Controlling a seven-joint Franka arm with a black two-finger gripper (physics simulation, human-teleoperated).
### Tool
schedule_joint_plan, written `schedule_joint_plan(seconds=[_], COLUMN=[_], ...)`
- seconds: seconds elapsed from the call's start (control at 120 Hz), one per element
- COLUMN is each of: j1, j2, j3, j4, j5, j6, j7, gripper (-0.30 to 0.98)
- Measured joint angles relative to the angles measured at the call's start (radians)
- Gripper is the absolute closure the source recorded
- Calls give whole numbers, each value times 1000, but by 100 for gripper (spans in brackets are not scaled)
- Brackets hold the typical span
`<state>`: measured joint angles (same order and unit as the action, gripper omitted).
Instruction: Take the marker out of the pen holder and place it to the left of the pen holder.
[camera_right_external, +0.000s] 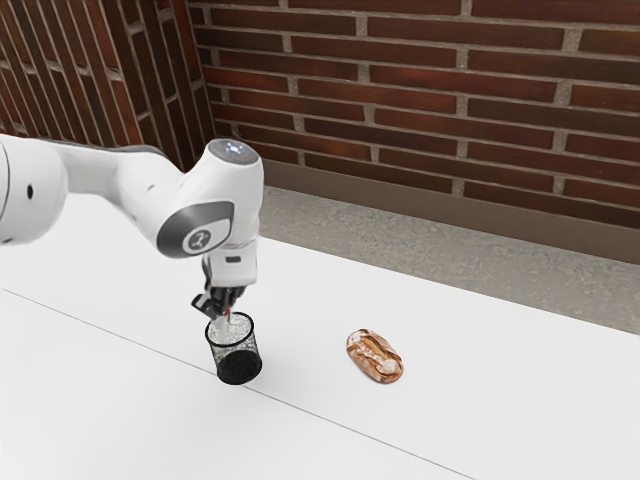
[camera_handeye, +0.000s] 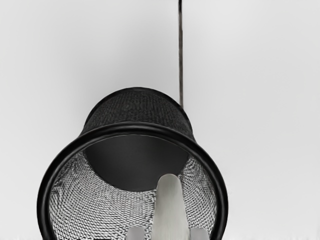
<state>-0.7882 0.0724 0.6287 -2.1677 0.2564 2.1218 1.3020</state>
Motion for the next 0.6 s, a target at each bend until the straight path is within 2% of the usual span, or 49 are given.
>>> schedule_joint_plan(seconds=[0.208,0.417,0.6], j1=[-11,-55,-99], j2=[-40,-57,-60], j3=[-10,-13,-2], j4=[29,133,169], j5=[-18,-45,-33], j6=[-91,-226,-290], j7=[1,2,3], gripper=[76,75,75])
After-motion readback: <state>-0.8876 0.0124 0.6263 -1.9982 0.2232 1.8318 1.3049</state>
